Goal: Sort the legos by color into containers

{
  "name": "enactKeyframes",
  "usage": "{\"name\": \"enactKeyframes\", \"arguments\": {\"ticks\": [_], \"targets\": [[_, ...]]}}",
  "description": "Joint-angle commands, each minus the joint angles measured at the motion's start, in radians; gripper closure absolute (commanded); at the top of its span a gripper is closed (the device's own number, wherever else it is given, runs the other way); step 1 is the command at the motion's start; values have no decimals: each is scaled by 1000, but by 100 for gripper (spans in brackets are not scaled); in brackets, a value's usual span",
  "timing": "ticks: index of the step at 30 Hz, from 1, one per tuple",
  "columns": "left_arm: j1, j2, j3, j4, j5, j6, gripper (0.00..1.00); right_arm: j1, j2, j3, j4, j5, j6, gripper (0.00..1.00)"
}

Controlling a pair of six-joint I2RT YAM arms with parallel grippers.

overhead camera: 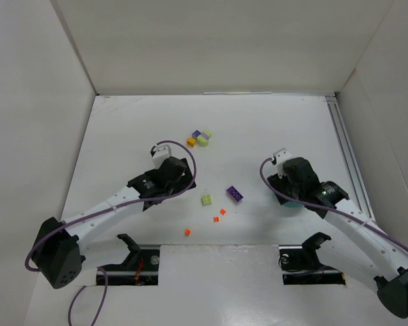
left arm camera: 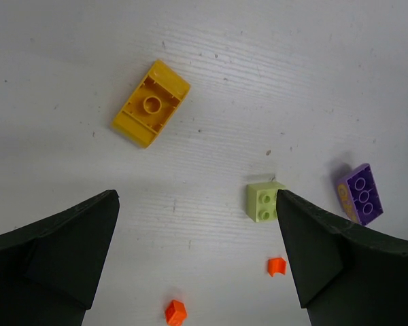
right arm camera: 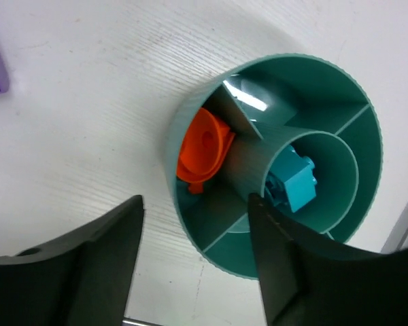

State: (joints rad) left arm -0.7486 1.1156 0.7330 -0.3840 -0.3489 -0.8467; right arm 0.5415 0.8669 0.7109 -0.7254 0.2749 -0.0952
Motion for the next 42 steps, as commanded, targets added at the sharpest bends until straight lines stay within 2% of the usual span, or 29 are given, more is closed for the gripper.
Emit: {"name": "enactKeyframes", "arguments": {"ticks": [1, 3, 4, 5, 12, 15, 22, 24, 29, 37, 40, 42], "targets": [[6, -3, -9, -42, 63, 1, 0, -8, -34, 22, 84, -63, -72, 30], [-27, -13, -32, -76, 77, -17, 2, 3, -63, 22, 160, -103, -127, 19], [-44, -13, -41, -87, 97, -29, 2, 3, -63, 22, 185, -135, -144, 4], [-58, -13, -41, -119, 108, -57, 4, 3, -74, 22, 207, -147, -159, 0], [-221, 9, -122, -225, 171, -231, 10, 14, -16, 81, 302, -195, -235, 0], [-270, 32, -148, -225, 192, -291, 17, 14, 7, 90, 327, -207, -259, 0], [-351, 96, -136, -216, 226, -311, 42, 14, 17, 99, 316, -158, -259, 0], [-373, 125, -127, -225, 226, -321, 43, 14, 17, 99, 307, -144, -259, 0], [-373, 194, -101, -243, 189, -321, 53, 14, 17, 99, 297, -123, -259, 0], [-382, 250, -69, -242, 143, -301, 74, 14, -3, 90, 288, -105, -250, 0], [-391, 262, -50, -242, 143, -292, 91, 14, -3, 81, 279, -95, -239, 0], [-391, 271, -40, -242, 131, -282, 96, 14, -12, 81, 279, -86, -239, 0]]}}
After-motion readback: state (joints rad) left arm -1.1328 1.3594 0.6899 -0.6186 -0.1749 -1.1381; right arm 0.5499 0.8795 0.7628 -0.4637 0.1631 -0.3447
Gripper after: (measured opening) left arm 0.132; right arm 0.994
